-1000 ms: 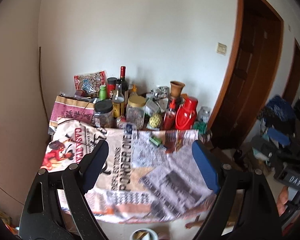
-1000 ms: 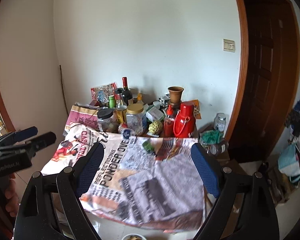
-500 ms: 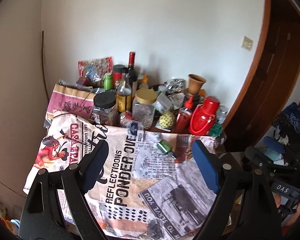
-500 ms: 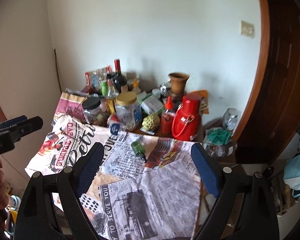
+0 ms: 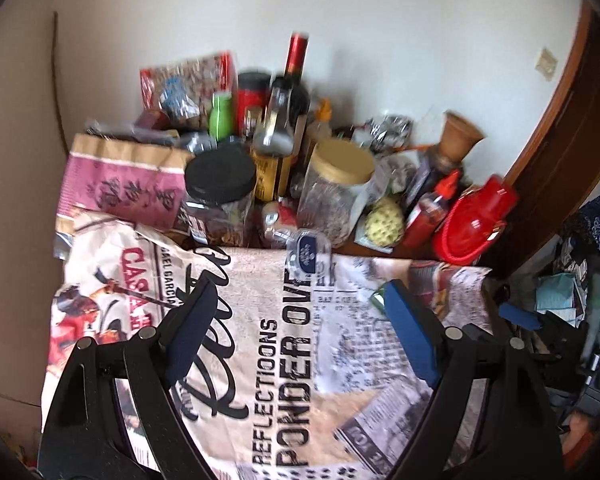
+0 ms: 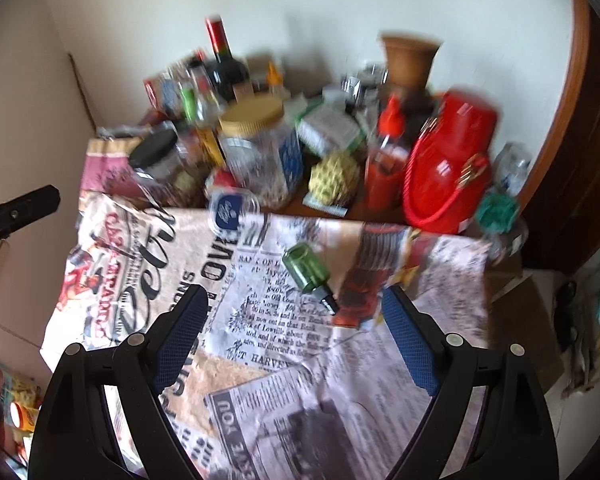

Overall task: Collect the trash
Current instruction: 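Grasp the green glass bottle with the right tool while the left tool grasps the clear plastic lid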

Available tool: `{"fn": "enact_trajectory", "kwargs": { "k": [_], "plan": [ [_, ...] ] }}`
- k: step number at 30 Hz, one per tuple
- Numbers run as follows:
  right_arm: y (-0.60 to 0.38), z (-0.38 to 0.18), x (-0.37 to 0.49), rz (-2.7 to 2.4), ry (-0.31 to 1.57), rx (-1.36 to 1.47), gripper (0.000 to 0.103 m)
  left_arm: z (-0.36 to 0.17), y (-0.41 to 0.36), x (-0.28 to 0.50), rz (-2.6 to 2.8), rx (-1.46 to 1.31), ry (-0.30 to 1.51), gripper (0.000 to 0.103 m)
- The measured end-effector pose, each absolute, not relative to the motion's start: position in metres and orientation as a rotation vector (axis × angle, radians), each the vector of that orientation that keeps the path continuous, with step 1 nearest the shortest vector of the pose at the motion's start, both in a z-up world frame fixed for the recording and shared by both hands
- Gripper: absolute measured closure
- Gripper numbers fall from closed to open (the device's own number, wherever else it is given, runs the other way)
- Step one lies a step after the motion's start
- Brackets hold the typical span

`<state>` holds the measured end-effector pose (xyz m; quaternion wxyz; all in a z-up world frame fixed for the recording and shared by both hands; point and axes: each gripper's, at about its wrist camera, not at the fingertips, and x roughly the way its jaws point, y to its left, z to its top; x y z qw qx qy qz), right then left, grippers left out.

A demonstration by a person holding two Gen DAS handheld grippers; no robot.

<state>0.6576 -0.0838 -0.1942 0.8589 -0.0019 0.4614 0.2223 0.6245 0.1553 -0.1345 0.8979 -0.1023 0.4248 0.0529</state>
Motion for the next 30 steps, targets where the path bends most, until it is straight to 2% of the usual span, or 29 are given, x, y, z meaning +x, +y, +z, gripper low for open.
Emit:
{"fn": "enact_trajectory", "kwargs": {
  "k": [4, 7, 9, 11, 14, 18, 25, 30],
  "plan": [
    [-0.065, -0.238, 0.695, 0.436, 1.099, 0.005, 0.018, -0.178, 0.166, 0.661, 0.094, -0.207, 0.958, 0.019],
    [-0.056, -0.265, 0.716, 0.439, 1.154, 0.041, 0.022, -0.21, 0.171, 0.684, 0.063, -0.24, 0.992, 0.033],
    [-0.051, -0.284, 0.729, 0.442, 1.189, 0.064, 0.028, -0.231, 0.172, 0.7, 0.04, -0.275, 1.011, 0.041],
    [-0.046, -0.297, 0.738, 0.448, 1.218, 0.064, 0.038, -0.247, 0.174, 0.714, 0.025, -0.305, 1.021, 0.044],
    [-0.04, -0.311, 0.747, 0.443, 1.234, 0.034, 0.039, -0.269, 0.176, 0.732, 0.008, -0.352, 1.03, 0.045],
    [-0.036, -0.321, 0.749, 0.446, 1.232, -0.004, 0.041, -0.298, 0.18, 0.757, 0.007, -0.403, 1.054, 0.053],
    [-0.026, -0.331, 0.74, 0.439, 1.209, -0.078, 0.048, -0.319, 0.184, 0.773, -0.015, -0.452, 1.062, 0.064],
    [-0.019, -0.33, 0.729, 0.443, 1.186, -0.086, 0.053, -0.311, 0.178, 0.769, -0.119, -0.487, 1.035, 0.086]
  ]
}}
